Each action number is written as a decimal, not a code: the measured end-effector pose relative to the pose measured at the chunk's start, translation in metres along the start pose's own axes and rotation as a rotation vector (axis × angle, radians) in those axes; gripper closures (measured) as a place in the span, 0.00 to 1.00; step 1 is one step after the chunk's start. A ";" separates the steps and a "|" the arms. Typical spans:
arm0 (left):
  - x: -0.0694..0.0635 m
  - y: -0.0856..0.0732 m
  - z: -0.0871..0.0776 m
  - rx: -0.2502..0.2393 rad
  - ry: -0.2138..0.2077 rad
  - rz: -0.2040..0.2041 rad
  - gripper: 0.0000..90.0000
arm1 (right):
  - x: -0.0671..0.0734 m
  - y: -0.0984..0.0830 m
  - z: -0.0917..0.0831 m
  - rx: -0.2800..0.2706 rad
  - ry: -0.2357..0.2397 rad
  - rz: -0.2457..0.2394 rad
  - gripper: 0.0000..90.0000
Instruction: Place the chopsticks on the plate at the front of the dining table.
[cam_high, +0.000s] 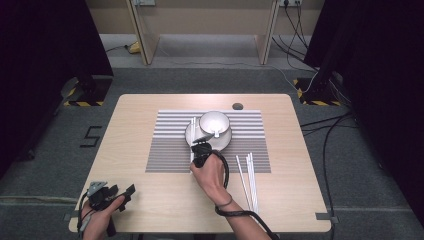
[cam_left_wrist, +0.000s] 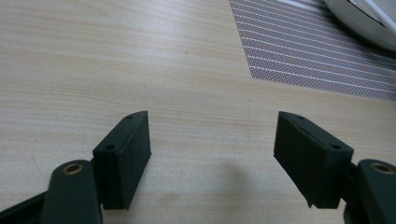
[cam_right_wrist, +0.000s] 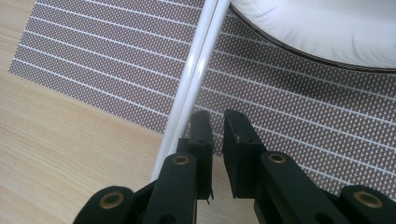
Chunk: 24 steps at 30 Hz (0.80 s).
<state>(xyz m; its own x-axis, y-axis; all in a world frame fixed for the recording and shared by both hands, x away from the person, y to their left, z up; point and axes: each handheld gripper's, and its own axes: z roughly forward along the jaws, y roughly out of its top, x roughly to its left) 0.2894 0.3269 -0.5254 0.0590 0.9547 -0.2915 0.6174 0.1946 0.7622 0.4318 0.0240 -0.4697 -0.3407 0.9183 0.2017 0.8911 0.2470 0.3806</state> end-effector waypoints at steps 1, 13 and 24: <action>0.000 0.000 0.000 0.000 0.000 0.000 0.29 | 0.000 0.000 0.000 0.000 0.000 0.000 0.91; 0.000 0.000 0.000 0.000 -0.001 -0.001 0.29 | 0.004 0.002 0.004 0.000 0.012 0.002 0.91; 0.000 0.000 0.000 0.000 -0.001 -0.001 0.29 | 0.004 0.003 0.006 -0.004 0.018 0.009 0.91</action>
<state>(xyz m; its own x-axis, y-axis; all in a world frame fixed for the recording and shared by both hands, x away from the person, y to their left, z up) 0.2893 0.3272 -0.5255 0.0594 0.9542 -0.2933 0.6171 0.1959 0.7621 0.4352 0.0308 -0.4731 -0.3384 0.9146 0.2213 0.8930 0.2380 0.3821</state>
